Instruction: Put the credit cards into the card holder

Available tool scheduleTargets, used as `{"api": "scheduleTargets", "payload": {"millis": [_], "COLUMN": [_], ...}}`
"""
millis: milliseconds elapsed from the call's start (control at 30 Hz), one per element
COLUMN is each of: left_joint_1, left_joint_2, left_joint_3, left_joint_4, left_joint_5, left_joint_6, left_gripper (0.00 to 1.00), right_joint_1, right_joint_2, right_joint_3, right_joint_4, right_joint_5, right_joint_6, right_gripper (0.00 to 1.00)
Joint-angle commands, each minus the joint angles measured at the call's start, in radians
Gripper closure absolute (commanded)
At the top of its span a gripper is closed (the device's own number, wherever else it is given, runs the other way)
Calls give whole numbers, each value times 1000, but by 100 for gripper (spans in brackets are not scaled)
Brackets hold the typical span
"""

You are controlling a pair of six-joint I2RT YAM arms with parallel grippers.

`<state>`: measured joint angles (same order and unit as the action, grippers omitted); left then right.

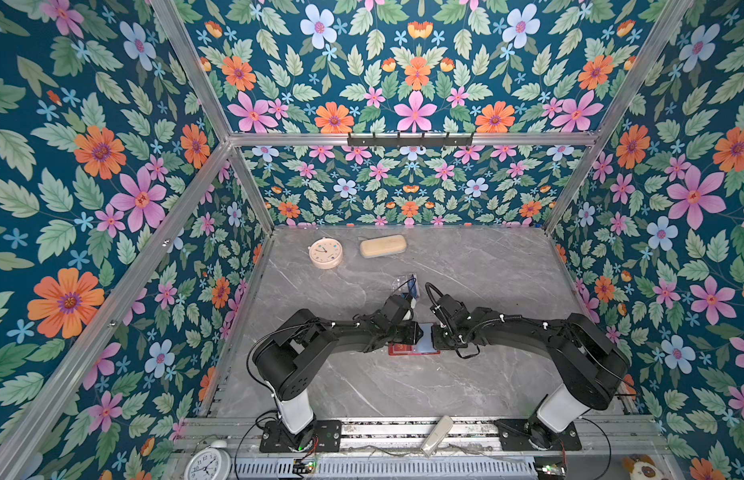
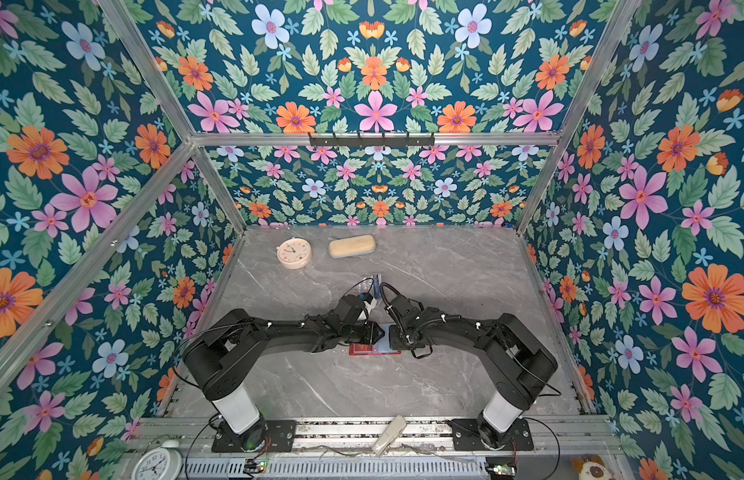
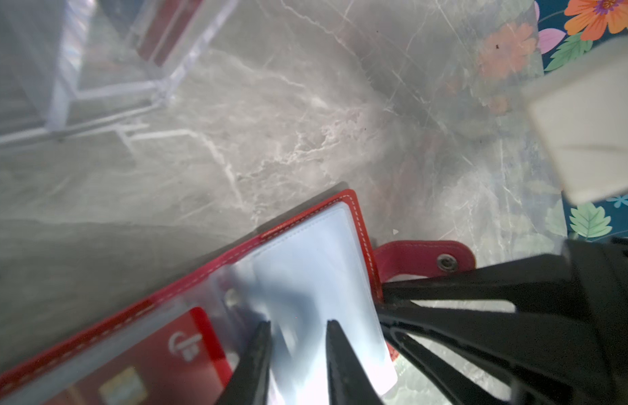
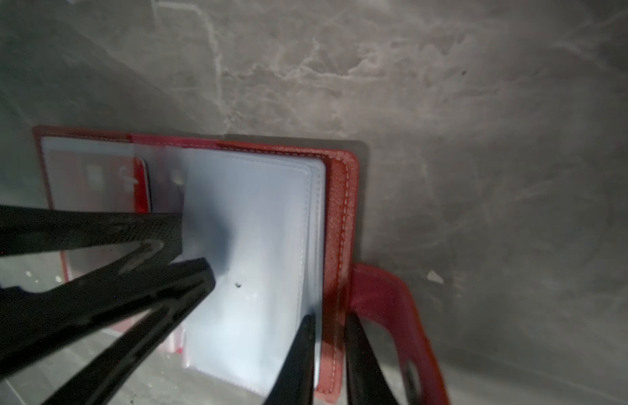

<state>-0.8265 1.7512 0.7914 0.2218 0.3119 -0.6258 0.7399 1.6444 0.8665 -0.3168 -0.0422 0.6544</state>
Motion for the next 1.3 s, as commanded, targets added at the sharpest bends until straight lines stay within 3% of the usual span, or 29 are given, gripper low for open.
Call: {"api": "scheduleTargets", "payload": {"millis": [0,233,433,900,1033,1267], "left_joint_1": [-8,-8,-8,-8,-7,-8], "left_joint_2": [1,-24,-40,-70,-106,-221], "left_joint_3": [-2,-14,-24,-57,-79,-136], "left_joint_4": [-21,-19,-10,19,29,22], "left_joint_5": [32,25,12,-3,-27,-122], "left_joint_6": [-8,-5,-10,-16,-15,3], "left_gripper": [80,100,100,100,84,68], "right_joint_1": [2,3,3,3,2,4], "right_joint_2": [2,-44,-74,-10,-7,4], "right_joint_3": [-2,-10,-13,34,39,57], "right_joint_4": [-10,-25,-28,38,62,119], "right_joint_5": [3,51,68,-47,-79,-151], "right_joint_6": [8,17,24,-3,-10,-22], "right_gripper": [82,83,83,80,72,66]}}
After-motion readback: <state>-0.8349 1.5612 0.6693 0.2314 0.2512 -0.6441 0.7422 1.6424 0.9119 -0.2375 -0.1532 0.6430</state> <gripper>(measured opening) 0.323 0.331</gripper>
